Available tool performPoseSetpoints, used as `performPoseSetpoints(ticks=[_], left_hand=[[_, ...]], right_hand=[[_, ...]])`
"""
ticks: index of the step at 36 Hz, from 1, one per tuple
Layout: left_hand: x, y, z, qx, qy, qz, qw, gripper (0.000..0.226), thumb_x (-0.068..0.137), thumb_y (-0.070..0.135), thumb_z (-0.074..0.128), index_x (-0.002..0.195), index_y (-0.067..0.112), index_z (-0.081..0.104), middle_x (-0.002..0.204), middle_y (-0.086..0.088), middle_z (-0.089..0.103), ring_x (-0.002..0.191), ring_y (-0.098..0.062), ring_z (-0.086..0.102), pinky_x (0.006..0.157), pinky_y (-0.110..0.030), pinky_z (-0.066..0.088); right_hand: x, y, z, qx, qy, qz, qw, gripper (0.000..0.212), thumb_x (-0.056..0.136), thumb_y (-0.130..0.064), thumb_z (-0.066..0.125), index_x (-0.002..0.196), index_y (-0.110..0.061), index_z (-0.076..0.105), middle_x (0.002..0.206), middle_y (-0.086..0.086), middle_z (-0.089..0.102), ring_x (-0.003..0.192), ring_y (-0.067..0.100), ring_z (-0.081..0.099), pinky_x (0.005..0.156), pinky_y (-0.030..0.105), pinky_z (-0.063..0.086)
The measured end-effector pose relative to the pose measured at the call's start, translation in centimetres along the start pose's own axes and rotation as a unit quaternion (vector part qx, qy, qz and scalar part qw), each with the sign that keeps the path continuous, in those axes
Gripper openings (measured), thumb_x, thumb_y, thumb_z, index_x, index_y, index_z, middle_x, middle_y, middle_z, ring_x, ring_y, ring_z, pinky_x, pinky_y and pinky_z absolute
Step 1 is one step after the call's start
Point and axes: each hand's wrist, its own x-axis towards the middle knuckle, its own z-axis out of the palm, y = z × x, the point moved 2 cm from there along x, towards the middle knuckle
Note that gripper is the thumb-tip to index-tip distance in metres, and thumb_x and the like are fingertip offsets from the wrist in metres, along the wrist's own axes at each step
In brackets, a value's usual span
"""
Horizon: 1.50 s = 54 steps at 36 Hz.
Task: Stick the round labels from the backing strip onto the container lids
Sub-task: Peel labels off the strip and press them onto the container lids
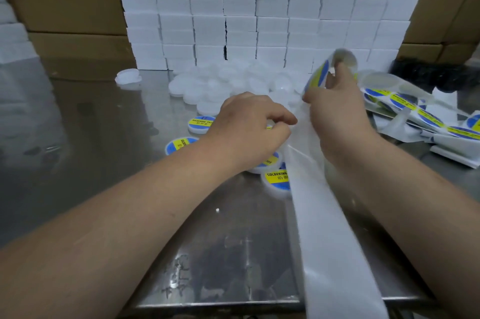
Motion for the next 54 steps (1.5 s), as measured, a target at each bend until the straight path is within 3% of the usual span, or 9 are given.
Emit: performPoseSetpoints(ticks=[7,12,17,20,27,33,38,45,54], left_hand=[[1.2,-1.1,-1.2,-0.157,0.110,-0.131,0.973,0.028,0.081,0.015,0.047,0.069,0.036,0.060,0.065,0.019,0.061,0.045,0.002,0.046,0.050,-0.018,0.036],[4.2,-3.3,-3.3,-0.061,0.168,-0.195,0.964,0.031,0.084,0.014,0.046,0.108,0.023,0.063,0.102,0.003,0.063,0.085,-0.022,0.059,0.071,-0.027,0.044],[7.3,-6.6,-3.6,0.091,0.048,-0.228,0.968,0.046,0.088,0.003,0.040,0.127,0.024,0.054,0.137,-0.001,0.047,0.116,-0.024,0.051,0.080,-0.024,0.038],[8.0,-8.7,-3.0,0.157,-0.037,-0.249,0.955,0.048,0.091,0.005,0.040,0.132,0.027,0.049,0.143,-0.004,0.040,0.116,-0.029,0.051,0.077,-0.026,0.042],[8.1,-12.0,-1.7,0.269,-0.170,-0.241,0.917,0.057,0.095,0.026,0.046,0.146,0.017,0.024,0.150,-0.009,0.029,0.132,-0.026,0.034,0.101,-0.028,0.031],[9.1,-12.0,-1.8,0.302,-0.086,-0.180,0.932,0.025,0.090,0.028,0.052,0.110,0.017,0.063,0.117,-0.008,0.060,0.095,-0.023,0.052,0.071,-0.028,0.037],[9.4,-11.2,-2.0,0.239,0.033,-0.170,0.956,0.021,0.091,0.031,0.051,0.102,0.016,0.060,0.116,-0.011,0.053,0.092,-0.027,0.050,0.071,-0.029,0.032],[9.1,-8.8,-1.8,0.034,0.129,-0.176,0.975,0.022,0.087,0.035,0.057,0.068,0.030,0.046,0.106,0.002,0.048,0.059,-0.007,0.046,0.049,-0.021,0.028],[9.1,-9.6,-1.2,-0.040,0.081,-0.290,0.953,0.030,0.087,0.022,0.049,0.061,0.017,0.038,0.069,-0.002,0.042,0.070,-0.021,0.043,0.052,-0.028,0.034]], right_hand=[[-0.2,0.1,0.2,-0.020,-0.009,-0.012,1.000,0.075,0.087,0.005,0.041,0.146,-0.035,0.017,0.133,0.000,0.048,0.107,0.015,0.059,0.089,0.031,0.049],[-0.4,0.2,0.6,-0.063,-0.022,-0.052,0.996,0.071,0.090,0.000,0.048,0.146,-0.034,0.020,0.139,-0.005,0.044,0.115,0.011,0.054,0.097,0.026,0.045],[-0.6,0.2,0.7,-0.062,-0.040,-0.064,0.995,0.068,0.087,0.005,0.044,0.144,-0.028,0.028,0.140,0.005,0.045,0.110,0.000,0.056,0.073,0.003,0.042],[-0.9,-0.1,0.8,-0.050,-0.047,-0.070,0.995,0.068,0.087,0.009,0.043,0.144,-0.025,0.028,0.142,0.010,0.042,0.066,-0.027,0.050,0.052,-0.003,0.036],[-0.8,0.3,1.0,-0.054,-0.064,-0.065,0.994,0.074,0.089,0.007,0.042,0.145,-0.035,0.020,0.139,-0.004,0.045,0.077,-0.021,0.055,0.054,-0.004,0.035],[-1.3,0.2,1.3,-0.042,-0.099,-0.054,0.993,0.080,0.087,0.013,0.035,0.145,-0.039,0.015,0.142,-0.003,0.039,0.115,0.007,0.055,0.051,-0.004,0.035],[-0.9,0.4,1.0,-0.067,-0.071,-0.069,0.993,0.078,0.085,0.010,0.041,0.146,-0.034,0.018,0.119,-0.008,0.046,0.065,-0.033,0.044,0.051,-0.006,0.033],[-0.4,0.9,0.9,-0.113,-0.075,-0.071,0.988,0.080,0.081,0.002,0.041,0.146,-0.036,0.014,0.104,-0.011,0.053,0.084,-0.008,0.055,0.057,-0.002,0.039],[-0.6,0.7,0.7,-0.114,-0.087,-0.071,0.987,0.079,0.081,0.003,0.038,0.147,-0.034,0.015,0.111,-0.007,0.055,0.084,-0.006,0.054,0.056,-0.003,0.037]])
